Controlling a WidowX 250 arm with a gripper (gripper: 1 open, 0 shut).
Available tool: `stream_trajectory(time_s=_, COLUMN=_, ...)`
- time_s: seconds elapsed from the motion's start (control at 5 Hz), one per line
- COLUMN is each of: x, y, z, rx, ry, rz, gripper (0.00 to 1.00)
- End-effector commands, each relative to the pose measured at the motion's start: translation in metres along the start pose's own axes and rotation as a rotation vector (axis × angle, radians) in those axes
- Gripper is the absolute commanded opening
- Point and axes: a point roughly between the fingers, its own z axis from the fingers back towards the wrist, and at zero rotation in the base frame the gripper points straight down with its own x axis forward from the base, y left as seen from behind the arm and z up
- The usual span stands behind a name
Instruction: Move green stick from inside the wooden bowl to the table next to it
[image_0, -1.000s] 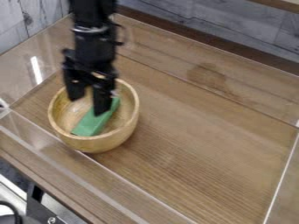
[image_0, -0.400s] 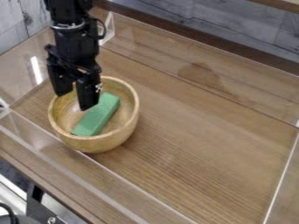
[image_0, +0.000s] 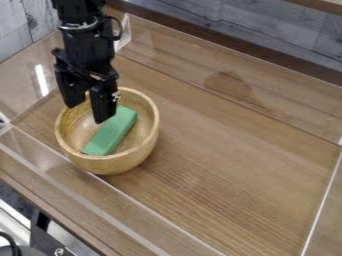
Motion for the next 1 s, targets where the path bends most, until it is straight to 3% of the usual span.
stream_trajectory(time_s=0.0, x=0.007, y=0.006, z=0.017, rx=0.034, ry=-0.075, rz=0.016, gripper=1.0)
stream_trajectory(time_s=0.8, x=0.007, y=0.007, z=0.004, rx=0.029, ry=-0.087, rz=0.054, gripper=1.0)
